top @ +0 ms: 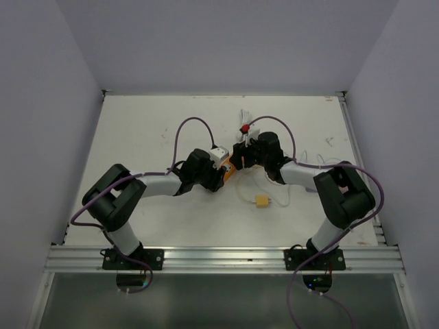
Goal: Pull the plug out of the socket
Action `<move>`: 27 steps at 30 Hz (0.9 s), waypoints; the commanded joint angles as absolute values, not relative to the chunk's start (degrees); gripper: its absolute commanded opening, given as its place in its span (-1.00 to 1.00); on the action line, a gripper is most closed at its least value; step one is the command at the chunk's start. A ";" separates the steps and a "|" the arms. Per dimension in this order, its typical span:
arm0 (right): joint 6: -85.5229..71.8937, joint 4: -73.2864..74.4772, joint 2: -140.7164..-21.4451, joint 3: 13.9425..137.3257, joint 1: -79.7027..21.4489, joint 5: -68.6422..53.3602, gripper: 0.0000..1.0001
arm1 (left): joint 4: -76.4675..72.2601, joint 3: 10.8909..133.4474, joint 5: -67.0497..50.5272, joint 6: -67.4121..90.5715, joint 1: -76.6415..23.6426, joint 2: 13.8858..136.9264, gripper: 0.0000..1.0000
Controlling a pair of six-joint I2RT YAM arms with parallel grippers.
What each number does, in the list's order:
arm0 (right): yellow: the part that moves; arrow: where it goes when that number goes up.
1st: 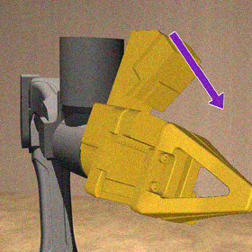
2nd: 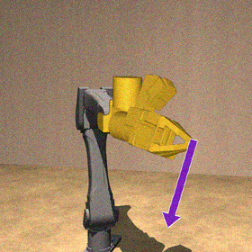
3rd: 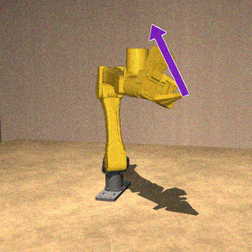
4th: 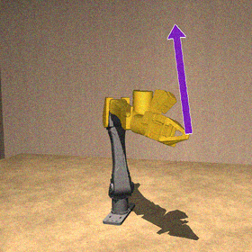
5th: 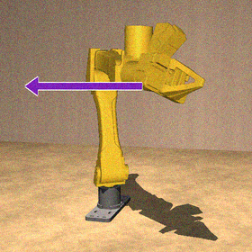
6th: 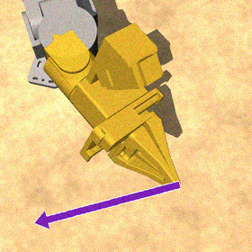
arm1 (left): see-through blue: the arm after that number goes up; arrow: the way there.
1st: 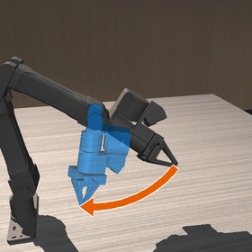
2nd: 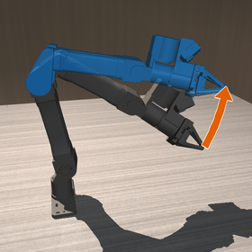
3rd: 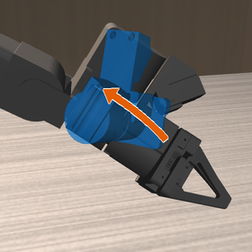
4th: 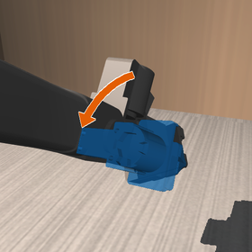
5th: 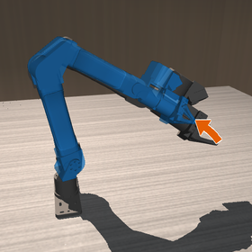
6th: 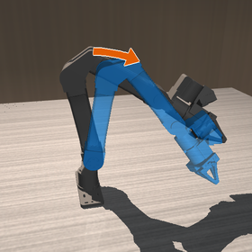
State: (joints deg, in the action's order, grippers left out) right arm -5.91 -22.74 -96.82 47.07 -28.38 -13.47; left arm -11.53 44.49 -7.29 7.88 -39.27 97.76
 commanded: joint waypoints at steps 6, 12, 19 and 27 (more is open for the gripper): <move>-3.78 -24.52 -98.44 51.50 -28.21 -15.20 0.31 | -3.25 43.77 -5.80 8.70 -38.23 101.16 -1.00; -3.43 -24.08 -98.88 51.50 -28.21 -15.03 0.12 | -3.25 43.77 -5.89 8.70 -38.23 101.25 -1.00; -3.25 -25.13 -99.32 48.44 -28.21 -13.80 -0.38 | -3.25 43.94 -5.80 8.70 -38.23 101.16 -1.00; -5.45 -28.91 -97.83 45.00 -28.21 -14.94 -1.00 | -3.08 43.94 -5.98 8.88 -38.23 101.60 -1.00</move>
